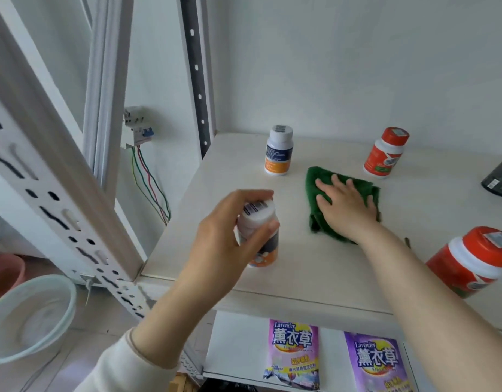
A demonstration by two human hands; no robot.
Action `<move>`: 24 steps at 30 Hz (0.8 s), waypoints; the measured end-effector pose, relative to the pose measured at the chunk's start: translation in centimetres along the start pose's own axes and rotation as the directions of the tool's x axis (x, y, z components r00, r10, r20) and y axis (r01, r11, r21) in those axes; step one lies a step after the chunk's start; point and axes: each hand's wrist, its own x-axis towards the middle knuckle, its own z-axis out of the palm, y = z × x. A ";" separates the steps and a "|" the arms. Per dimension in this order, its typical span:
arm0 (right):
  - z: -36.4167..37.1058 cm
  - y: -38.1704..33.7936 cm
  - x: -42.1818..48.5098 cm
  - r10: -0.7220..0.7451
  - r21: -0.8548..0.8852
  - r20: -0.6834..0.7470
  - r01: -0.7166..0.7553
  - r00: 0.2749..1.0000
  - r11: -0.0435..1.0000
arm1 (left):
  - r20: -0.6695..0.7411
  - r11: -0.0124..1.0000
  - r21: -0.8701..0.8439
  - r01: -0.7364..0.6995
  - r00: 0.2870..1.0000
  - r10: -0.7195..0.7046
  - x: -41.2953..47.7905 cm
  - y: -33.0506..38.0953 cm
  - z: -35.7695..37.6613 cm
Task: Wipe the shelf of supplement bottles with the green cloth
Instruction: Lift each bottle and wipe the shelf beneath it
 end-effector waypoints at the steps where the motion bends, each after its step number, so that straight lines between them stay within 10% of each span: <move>1: 0.1 -0.2 0.8 0.022 -0.006 0.005 -0.022 1.000 1.000 | 0.012 1.000 -0.001 -0.012 1.000 0.012 -0.1 -0.2 0.3; 7: 1.1 0.0 1.8 0.007 -0.030 -0.036 -0.008 0.999 1.000 | 0.128 0.989 -0.115 -0.092 0.986 0.107 0.4 -0.8 0.1; 11: 0.3 -0.3 4.1 0.028 -0.026 -0.022 -0.028 0.999 0.999 | -0.037 0.950 -0.296 -0.096 0.995 0.089 5.9 -0.7 -1.2; 19: -1.0 -1.2 12.4 0.077 -0.054 -0.003 -0.077 0.997 0.996 | 0.205 0.950 0.314 0.011 0.976 -0.079 18.3 -2.9 4.5; 24: -0.9 -2.4 16.4 -0.038 -0.079 0.023 0.039 0.999 0.996 | 0.066 0.974 0.210 0.084 0.993 -0.099 20.6 -3.5 3.3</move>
